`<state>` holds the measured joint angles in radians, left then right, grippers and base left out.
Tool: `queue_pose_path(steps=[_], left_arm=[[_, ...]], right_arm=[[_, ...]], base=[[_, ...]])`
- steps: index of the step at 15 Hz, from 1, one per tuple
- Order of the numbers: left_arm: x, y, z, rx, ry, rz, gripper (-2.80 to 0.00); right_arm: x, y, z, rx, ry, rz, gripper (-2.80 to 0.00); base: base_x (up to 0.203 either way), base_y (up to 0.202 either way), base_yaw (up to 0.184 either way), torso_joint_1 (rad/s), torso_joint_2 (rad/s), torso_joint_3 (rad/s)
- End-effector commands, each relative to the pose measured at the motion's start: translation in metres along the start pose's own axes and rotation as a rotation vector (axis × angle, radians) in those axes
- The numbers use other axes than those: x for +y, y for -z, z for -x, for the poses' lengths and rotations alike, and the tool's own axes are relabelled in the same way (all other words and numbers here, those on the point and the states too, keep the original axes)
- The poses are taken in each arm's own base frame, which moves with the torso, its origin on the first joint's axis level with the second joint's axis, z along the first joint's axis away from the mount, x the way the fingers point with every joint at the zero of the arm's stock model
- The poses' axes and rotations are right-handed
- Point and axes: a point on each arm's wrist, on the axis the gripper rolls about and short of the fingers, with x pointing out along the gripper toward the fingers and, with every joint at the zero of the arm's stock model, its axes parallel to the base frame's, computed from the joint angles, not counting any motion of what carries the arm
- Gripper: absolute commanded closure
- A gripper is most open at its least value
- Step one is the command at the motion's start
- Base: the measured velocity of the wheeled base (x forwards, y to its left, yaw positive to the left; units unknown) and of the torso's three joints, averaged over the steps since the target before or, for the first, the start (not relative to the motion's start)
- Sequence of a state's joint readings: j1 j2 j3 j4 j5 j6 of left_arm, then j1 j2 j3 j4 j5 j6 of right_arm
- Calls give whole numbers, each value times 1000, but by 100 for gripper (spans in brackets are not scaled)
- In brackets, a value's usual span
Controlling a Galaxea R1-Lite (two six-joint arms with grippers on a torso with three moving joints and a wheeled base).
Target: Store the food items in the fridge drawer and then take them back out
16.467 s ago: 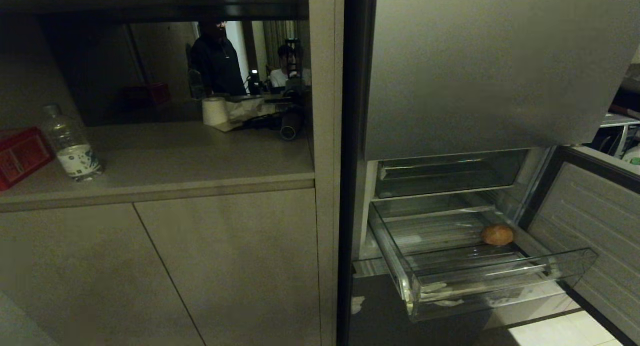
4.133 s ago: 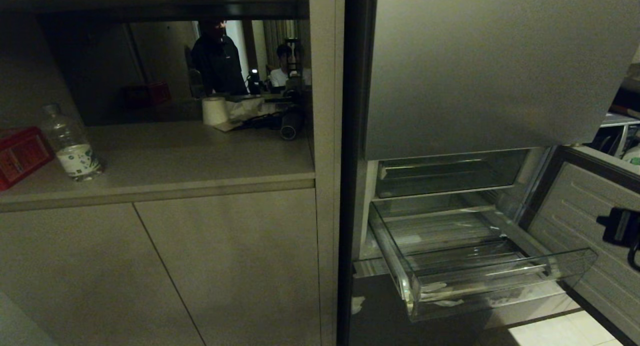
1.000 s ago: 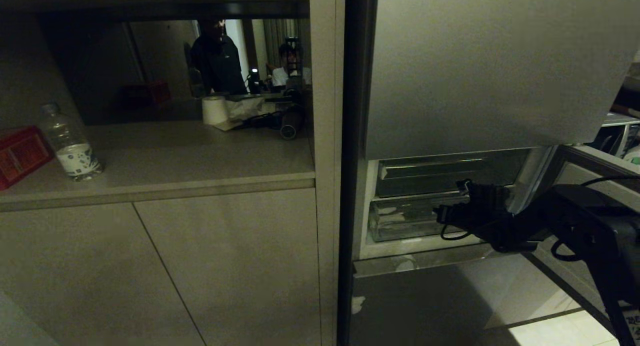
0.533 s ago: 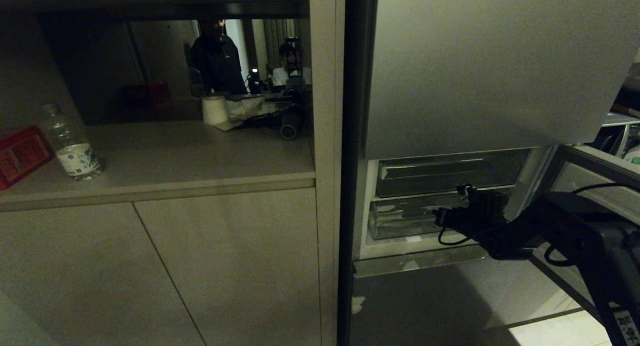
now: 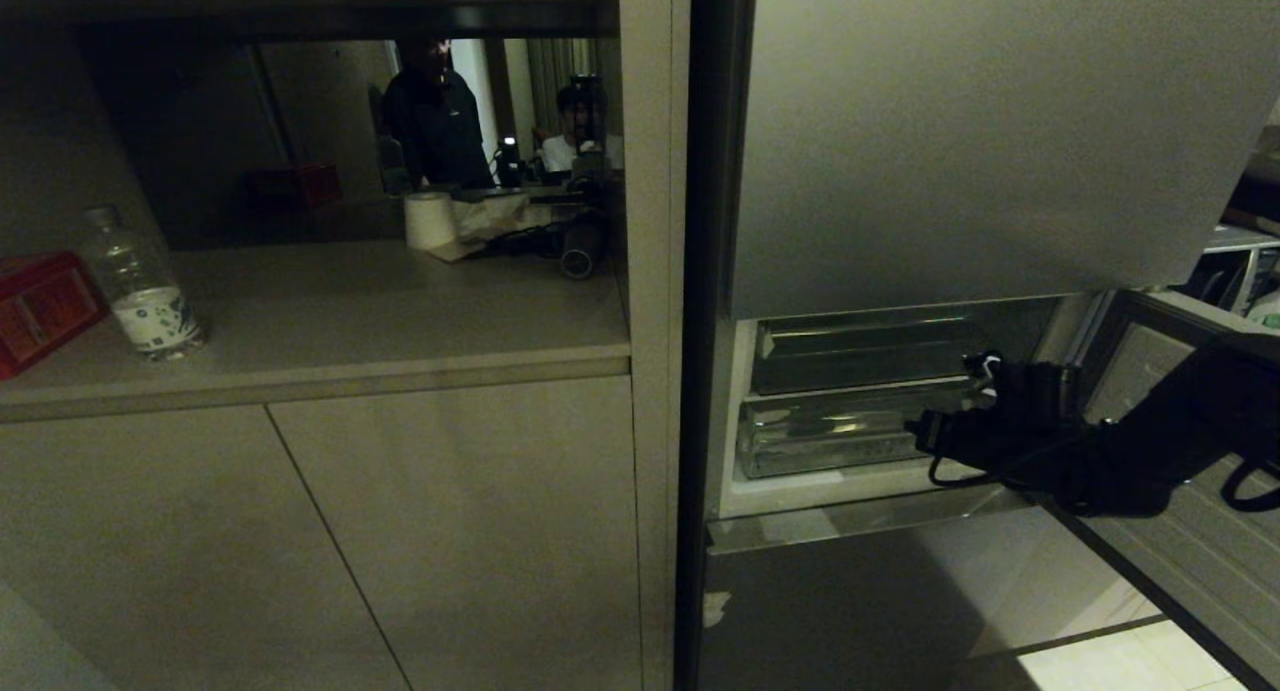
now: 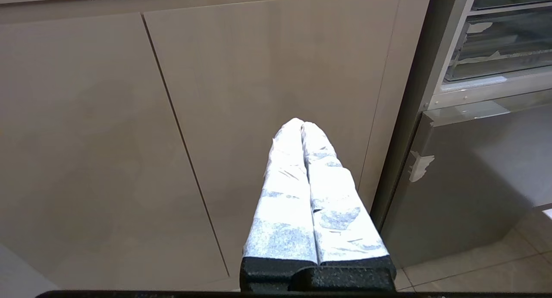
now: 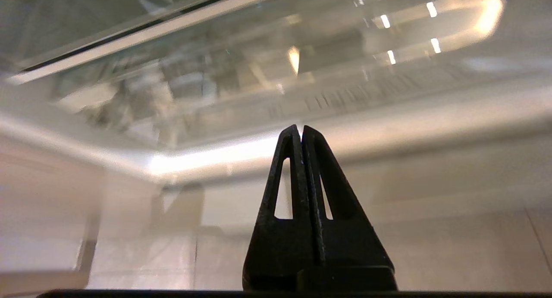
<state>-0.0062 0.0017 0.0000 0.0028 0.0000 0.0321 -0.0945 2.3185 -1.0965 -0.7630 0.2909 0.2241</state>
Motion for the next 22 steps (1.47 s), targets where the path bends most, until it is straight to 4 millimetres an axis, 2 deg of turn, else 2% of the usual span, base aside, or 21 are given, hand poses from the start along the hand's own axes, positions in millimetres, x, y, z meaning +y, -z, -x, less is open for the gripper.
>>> queue_pose_path(steps=[1, 4, 6, 7, 9, 12, 14, 18, 22], left_arm=[[0, 0, 0, 2, 0, 0, 0], [0, 0, 0, 0, 0, 0, 0], [0, 0, 0, 2, 0, 0, 0], [0, 0, 0, 0, 0, 0, 0], [0, 0, 0, 2, 0, 0, 0], [0, 0, 0, 2, 0, 0, 0], [0, 0, 0, 2, 0, 0, 0], [0, 0, 0, 2, 0, 0, 0], [0, 0, 0, 2, 0, 0, 0]], right_arm=[[17, -50, 84, -103, 22, 9, 0], [24, -79, 198, -235, 117, 22, 0], [22, -78, 270, -337, 236, 29, 0], [15, -72, 303, -386, 334, 16, 0], [-1, -57, 353, -462, 548, -33, 0], [-22, -30, 410, -537, 866, -136, 0], [-26, -12, 430, -562, 972, -174, 0], [-24, 8, 426, -572, 988, -90, 0], [-25, 9, 425, -563, 987, -92, 0]], base=[[0, 0, 0, 0, 0, 0], [0, 0, 0, 0, 0, 0], [0, 0, 0, 0, 0, 0], [0, 0, 0, 0, 0, 0], [0, 0, 0, 0, 0, 0], [0, 0, 0, 0, 0, 0], [0, 0, 0, 0, 0, 0], [0, 0, 0, 0, 0, 0], [-1, 4, -94, 1, 1, -1]])
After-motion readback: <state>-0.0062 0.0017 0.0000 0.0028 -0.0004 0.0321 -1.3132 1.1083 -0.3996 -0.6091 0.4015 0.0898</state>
